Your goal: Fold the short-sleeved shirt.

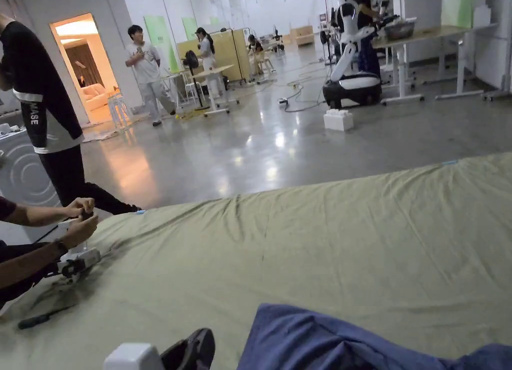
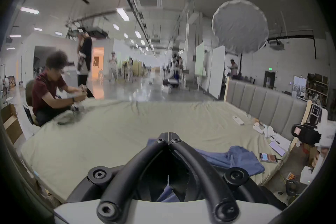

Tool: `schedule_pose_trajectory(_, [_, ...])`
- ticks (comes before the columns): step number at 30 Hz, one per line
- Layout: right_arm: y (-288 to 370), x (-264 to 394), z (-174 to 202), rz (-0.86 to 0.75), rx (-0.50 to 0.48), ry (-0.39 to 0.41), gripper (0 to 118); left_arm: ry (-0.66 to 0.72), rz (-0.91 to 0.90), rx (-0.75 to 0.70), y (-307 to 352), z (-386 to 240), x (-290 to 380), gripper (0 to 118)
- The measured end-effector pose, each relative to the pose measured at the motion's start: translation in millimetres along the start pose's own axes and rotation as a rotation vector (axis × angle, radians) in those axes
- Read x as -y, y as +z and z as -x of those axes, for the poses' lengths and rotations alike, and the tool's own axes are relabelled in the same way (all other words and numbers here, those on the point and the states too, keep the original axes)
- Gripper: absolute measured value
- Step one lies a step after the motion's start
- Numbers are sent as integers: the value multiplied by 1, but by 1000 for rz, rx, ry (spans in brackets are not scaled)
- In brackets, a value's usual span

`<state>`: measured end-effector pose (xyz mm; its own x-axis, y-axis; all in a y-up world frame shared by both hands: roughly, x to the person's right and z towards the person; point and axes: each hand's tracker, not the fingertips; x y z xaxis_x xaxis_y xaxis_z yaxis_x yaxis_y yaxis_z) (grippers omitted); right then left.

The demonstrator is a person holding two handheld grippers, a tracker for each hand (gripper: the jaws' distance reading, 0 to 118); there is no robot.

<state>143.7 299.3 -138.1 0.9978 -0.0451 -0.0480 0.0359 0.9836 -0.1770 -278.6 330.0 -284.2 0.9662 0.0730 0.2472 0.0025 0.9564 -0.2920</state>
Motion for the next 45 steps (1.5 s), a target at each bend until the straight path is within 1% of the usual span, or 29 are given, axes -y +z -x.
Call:
schedule_pose_trajectory(2, [-9, 10, -6, 41, 10, -7, 0, 29, 85, 42, -59, 12, 0, 0])
schedule_pose_trajectory(3, [-13, 14, -9, 63, 20, -17, 0, 51, 135, 74, -92, 19, 1, 9])
schedule_pose_trajectory(4, [-19, 19, -14, 89, 27, -30, 0, 70, 182, 103, -127, 26, 3, 27])
schedule_pose_trajectory(5, [-23, 25, -18, 137, 27, -64, 0, 73, 241, 126, -157, 30, 6, 59])
schedule_pose_trajectory(6, [-28, 27, -22, 113, 32, -40, 0, 88, 312, 143, -195, 35, 12, 80])
schedule_pose_trajectory(7, [-32, 33, -25, 157, 44, -59, 0, 75, 376, 121, -231, 37, 20, 89])
schedule_pose_trajectory(8, [-36, 37, -28, 187, 51, -68, 0, 62, 407, 97, -257, 39, 27, 90])
schedule_pose_trajectory(10, [-45, 47, -35, 234, 66, -77, 0, 23, 517, 61, -318, 45, 44, 90])
schedule_pose_trajectory(12, [-52, 54, -41, 268, 80, -85, 0, -4, 563, 69, -360, 50, 59, 89])
schedule_pose_trajectory(16, [-60, 68, -56, 324, 114, -58, 0, 45, 642, 47, -418, 65, 80, 89])
schedule_pose_trajectory(17, [-62, 71, -60, 334, 119, -54, 0, 42, 655, 9, -428, 65, 85, 83])
schedule_pose_trajectory(18, [-64, 73, -64, 344, 128, -57, 0, 37, 663, -7, -436, 66, 89, 72])
schedule_pose_trajectory(19, [-67, 76, -68, 366, 142, -65, 0, 29, 678, -12, -442, 66, 93, 55])
schedule_pose_trajectory(20, [-70, 78, -72, 382, 148, -74, 0, 20, 708, -17, -446, 66, 98, 51])
schedule_pose_trajectory(21, [-72, 79, -74, 384, 152, -76, 0, -3, 739, -38, -451, 64, 102, 51])
schedule_pose_trajectory(23, [-74, 82, -76, 387, 155, -78, 0, 0, 688, -48, -446, 58, 99, 48])
schedule_pose_trajectory(24, [-77, 83, -77, 390, 153, -82, 0, -1, 688, -55, -444, 55, 98, 41])
schedule_pose_trajectory(25, [-80, 84, -78, 395, 147, -90, 0, -22, 687, -68, -443, 49, 98, 25])
schedule_pose_trajectory(26, [-85, 84, -80, 400, 137, -101, 0, -74, 689, -60, -444, 43, 97, 5])
schedule_pose_trajectory(29, [-115, 75, -85, 429, 106, -103, 0, -203, 718, -104, -451, 24, 111, 5])
schedule_pose_trajectory(31, [-145, 64, -98, 460, 80, -95, 1, -216, 748, -112, -460, 22, 112, 5])
schedule_pose_trajectory(32, [-165, 56, -107, 492, 65, -97, 10, -208, 766, -117, -459, 15, 108, 5])
schedule_pose_trajectory(33, [-183, 50, -116, 494, 66, -104, 31, -214, 791, -120, -461, 15, 105, 5])
schedule_pose_trajectory(35, [-229, 48, -140, 537, 73, -154, 89, -231, 833, -112, -465, 13, 100, 5])
schedule_pose_trajectory(36, [-249, 48, -149, 571, 65, -173, 93, -227, 842, -113, -466, 13, 97, 5])
schedule_pose_trajectory(38, [-291, 51, -165, 643, 64, -193, 89, -217, 858, -120, -469, 11, 95, 5])
schedule_pose_trajectory(40, [-331, 63, -177, 787, 39, -198, 89, -215, 872, -133, -475, 11, 96, 5])
schedule_pose_trajectory(42, [-358, 74, -181, 824, 36, -202, 90, -240, 886, -139, -476, 7, 96, 5])
schedule_pose_trajectory(45, [-387, 90, -176, 942, 4, -105, 90, -268, 889, -148, -476, 5, 97, 5])
